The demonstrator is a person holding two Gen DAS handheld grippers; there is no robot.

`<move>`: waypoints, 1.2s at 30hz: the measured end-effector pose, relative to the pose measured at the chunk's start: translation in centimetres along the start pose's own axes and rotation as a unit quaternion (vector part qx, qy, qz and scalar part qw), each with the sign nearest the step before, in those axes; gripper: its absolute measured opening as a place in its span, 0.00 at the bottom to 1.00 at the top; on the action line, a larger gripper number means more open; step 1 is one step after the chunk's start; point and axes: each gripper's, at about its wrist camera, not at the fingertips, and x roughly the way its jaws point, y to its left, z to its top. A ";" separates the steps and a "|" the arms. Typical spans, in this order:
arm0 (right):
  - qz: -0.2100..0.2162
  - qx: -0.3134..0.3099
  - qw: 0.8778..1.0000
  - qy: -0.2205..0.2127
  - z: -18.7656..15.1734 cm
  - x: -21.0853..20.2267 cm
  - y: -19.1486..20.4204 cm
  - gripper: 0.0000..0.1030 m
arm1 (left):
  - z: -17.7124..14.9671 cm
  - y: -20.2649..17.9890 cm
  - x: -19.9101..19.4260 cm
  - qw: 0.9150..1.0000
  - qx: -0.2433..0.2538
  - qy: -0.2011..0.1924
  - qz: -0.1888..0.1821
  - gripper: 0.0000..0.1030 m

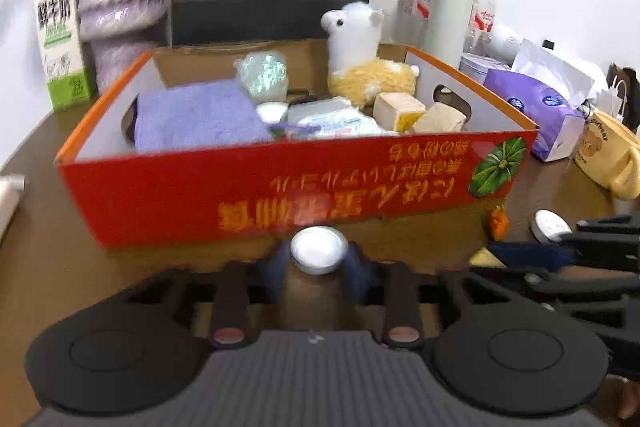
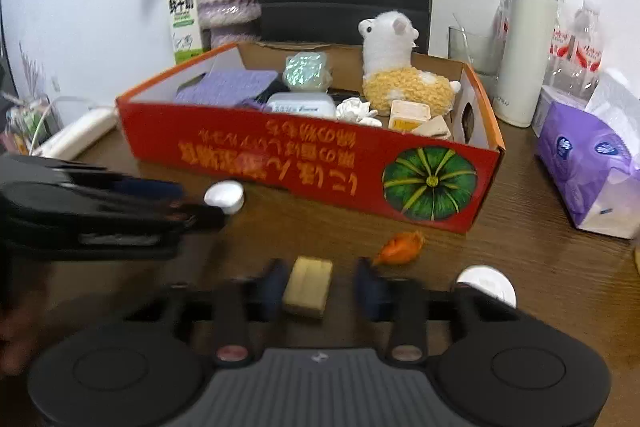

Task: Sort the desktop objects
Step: 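Grasp the white round cap with the left tool while the right tool grasps the beige cube, then carry the white cap and beige cube into the red box and release both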

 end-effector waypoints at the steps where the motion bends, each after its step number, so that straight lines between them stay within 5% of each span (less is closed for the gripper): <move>1: 0.003 0.003 1.000 -0.006 -0.3 -0.1 -0.2 0.19 | -0.1 -0.2 0.0 1.000 -0.001 -0.003 -0.010 0.29; 7: -0.010 0.001 1.000 -0.027 -1.0 -0.4 0.0 0.19 | -1.3 -1.6 -1.2 1.000 0.026 -0.009 -0.009 0.28; 16: -0.027 0.010 0.998 -0.055 -0.7 -2.1 0.2 0.19 | -5.0 -3.3 -7.1 0.999 -0.031 -0.033 0.017 0.28; 20: -0.034 0.026 0.994 -0.096 -1.7 -5.9 1.2 0.19 | -7.9 -4.4 -12.2 0.998 -0.015 -0.052 0.022 0.28; 36: -0.030 0.084 0.987 -0.134 -10.5 -20.5 4.4 0.19 | -11.7 -5.2 -26.2 0.992 -0.046 -0.116 0.020 0.28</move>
